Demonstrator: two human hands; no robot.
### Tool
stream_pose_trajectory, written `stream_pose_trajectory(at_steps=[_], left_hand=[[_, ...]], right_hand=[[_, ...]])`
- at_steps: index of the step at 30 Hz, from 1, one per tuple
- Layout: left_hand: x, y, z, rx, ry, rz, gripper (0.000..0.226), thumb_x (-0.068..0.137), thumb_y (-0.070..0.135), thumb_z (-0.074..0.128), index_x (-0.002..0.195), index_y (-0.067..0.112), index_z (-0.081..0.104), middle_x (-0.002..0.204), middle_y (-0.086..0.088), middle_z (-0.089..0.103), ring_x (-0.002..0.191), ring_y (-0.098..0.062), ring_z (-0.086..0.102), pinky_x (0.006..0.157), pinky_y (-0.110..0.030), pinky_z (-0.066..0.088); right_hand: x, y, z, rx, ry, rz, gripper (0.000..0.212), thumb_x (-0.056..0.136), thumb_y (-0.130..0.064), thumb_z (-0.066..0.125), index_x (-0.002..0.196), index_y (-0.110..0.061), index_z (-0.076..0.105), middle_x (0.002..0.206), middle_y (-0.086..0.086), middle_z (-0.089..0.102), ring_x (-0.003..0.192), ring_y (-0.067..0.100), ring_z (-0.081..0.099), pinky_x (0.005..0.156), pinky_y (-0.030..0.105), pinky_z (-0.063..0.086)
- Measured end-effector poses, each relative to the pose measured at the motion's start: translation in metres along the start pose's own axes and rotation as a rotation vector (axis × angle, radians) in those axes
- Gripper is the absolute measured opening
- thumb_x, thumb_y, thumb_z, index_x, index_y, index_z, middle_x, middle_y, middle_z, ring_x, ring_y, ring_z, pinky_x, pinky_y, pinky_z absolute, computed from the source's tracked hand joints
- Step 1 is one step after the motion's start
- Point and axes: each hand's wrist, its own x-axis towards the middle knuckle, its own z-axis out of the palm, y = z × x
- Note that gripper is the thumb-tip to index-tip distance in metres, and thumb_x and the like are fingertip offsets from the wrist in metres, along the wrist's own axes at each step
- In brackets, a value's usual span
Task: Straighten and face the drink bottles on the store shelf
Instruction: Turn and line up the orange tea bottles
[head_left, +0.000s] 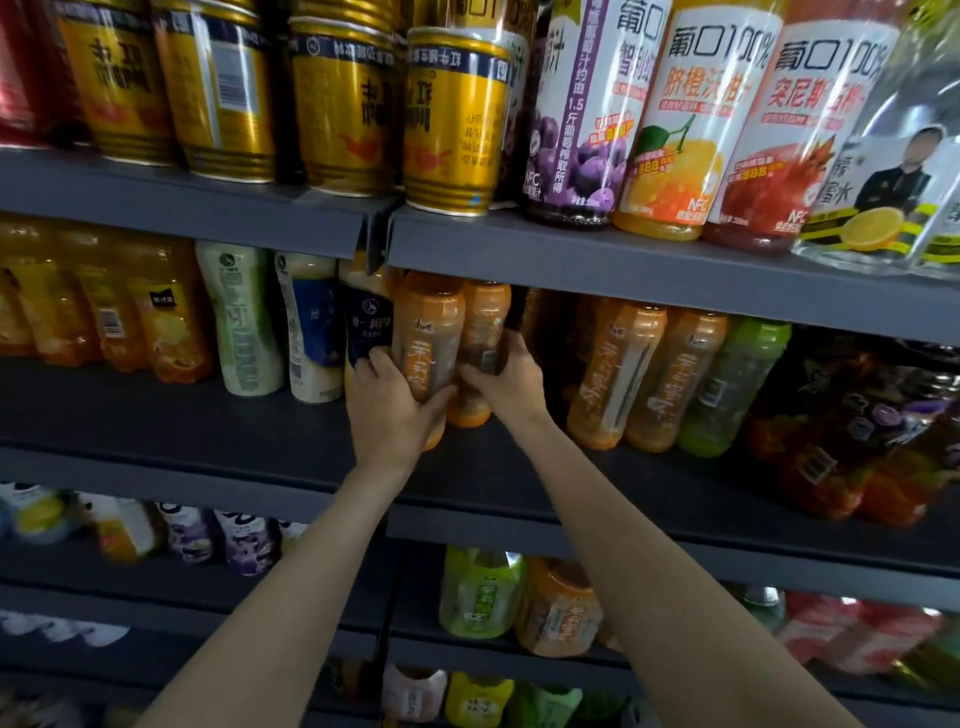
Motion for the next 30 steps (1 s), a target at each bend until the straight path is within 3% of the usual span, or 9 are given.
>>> stream_pose_trajectory(at_steps=[2, 4, 6, 11, 18, 20, 23, 26, 30], left_hand=[[0.001, -0.001, 0.0, 0.01, -0.007, 0.003, 0.076, 0.07, 0.044, 0.077, 0.12, 0.0, 0.04, 0.117, -0.019, 0.048, 0.111, -0.035, 0.046, 0.09, -0.044, 0.041], [0.001, -0.003, 0.0, 0.011, -0.005, 0.01, 0.079, 0.07, 0.046, 0.076, 0.122, 0.0, 0.039, 0.118, -0.018, 0.048, 0.112, -0.034, 0.045, 0.091, -0.045, 0.04], [0.001, -0.005, 0.001, 0.004, 0.009, 0.017, 0.079, 0.069, 0.046, 0.077, 0.12, -0.001, 0.039, 0.116, -0.019, 0.048, 0.111, -0.034, 0.045, 0.091, -0.044, 0.04], [0.001, -0.008, 0.004, -0.026, 0.026, 0.037, 0.076, 0.067, 0.045, 0.078, 0.115, -0.001, 0.04, 0.112, -0.019, 0.047, 0.107, -0.035, 0.046, 0.088, -0.046, 0.041], [0.002, -0.014, 0.009, -0.089, 0.054, 0.05, 0.065, 0.064, 0.043, 0.08, 0.099, 0.011, 0.035, 0.101, -0.012, 0.044, 0.101, -0.034, 0.047, 0.084, -0.046, 0.041], [0.003, -0.014, 0.01, -0.102, 0.046, 0.037, 0.064, 0.065, 0.042, 0.08, 0.099, 0.011, 0.035, 0.101, -0.01, 0.042, 0.101, -0.033, 0.046, 0.085, -0.045, 0.04], [0.002, -0.013, 0.008, -0.093, 0.034, 0.042, 0.067, 0.067, 0.042, 0.079, 0.106, 0.004, 0.039, 0.105, -0.014, 0.045, 0.103, -0.032, 0.045, 0.085, -0.043, 0.038], [0.001, -0.012, 0.006, -0.071, 0.013, 0.032, 0.07, 0.067, 0.042, 0.079, 0.109, 0.002, 0.04, 0.108, -0.017, 0.047, 0.104, -0.033, 0.046, 0.085, -0.043, 0.04], [-0.004, -0.012, 0.006, -0.111, -0.054, 0.006, 0.072, 0.071, 0.034, 0.079, 0.119, 0.001, 0.037, 0.119, -0.018, 0.044, 0.112, -0.034, 0.045, 0.091, -0.047, 0.044]], right_hand=[[-0.003, 0.017, -0.009, 0.158, -0.012, 0.08, 0.061, 0.084, -0.031, 0.07, 0.136, -0.01, 0.046, 0.13, 0.003, 0.057, 0.121, 0.016, 0.052, 0.099, 0.03, 0.044], [-0.007, 0.034, -0.017, 0.291, 0.103, 0.167, 0.053, 0.089, -0.036, 0.063, 0.135, -0.013, 0.048, 0.132, -0.001, 0.055, 0.121, 0.012, 0.049, 0.098, 0.026, 0.04], [-0.003, 0.043, -0.018, 0.181, 0.218, 0.18, 0.049, 0.093, -0.032, 0.059, 0.135, -0.011, 0.048, 0.132, 0.004, 0.055, 0.123, 0.016, 0.049, 0.096, 0.024, 0.038], [0.04, 0.045, 0.004, 0.035, 0.306, 0.183, 0.065, 0.092, -0.023, 0.06, 0.147, -0.01, 0.029, 0.148, 0.009, 0.038, 0.138, 0.024, 0.034, 0.112, 0.034, 0.029], [0.086, 0.052, 0.019, -0.06, 0.451, 0.252, 0.039, 0.099, -0.013, 0.042, 0.135, 0.002, 0.04, 0.134, 0.02, 0.048, 0.124, 0.031, 0.046, 0.103, 0.034, 0.034], [0.088, 0.05, 0.019, -0.102, 0.518, 0.304, 0.036, 0.101, -0.013, 0.038, 0.134, -0.001, 0.042, 0.135, 0.017, 0.048, 0.125, 0.029, 0.046, 0.104, 0.032, 0.034], [0.074, 0.044, 0.018, -0.044, 0.507, 0.351, 0.036, 0.097, -0.01, 0.049, 0.132, -0.006, 0.044, 0.133, 0.014, 0.051, 0.124, 0.027, 0.049, 0.1, 0.03, 0.037], [0.04, 0.039, 0.015, 0.015, 0.47, 0.275, 0.055, 0.088, -0.008, 0.062, 0.138, -0.007, 0.039, 0.135, 0.014, 0.051, 0.126, 0.029, 0.049, 0.101, 0.034, 0.04], [-0.005, 0.036, 0.006, 0.053, 0.472, 0.191, 0.056, 0.08, -0.015, 0.074, 0.128, -0.004, 0.047, 0.124, 0.012, 0.057, 0.118, 0.026, 0.054, 0.099, 0.036, 0.045]])
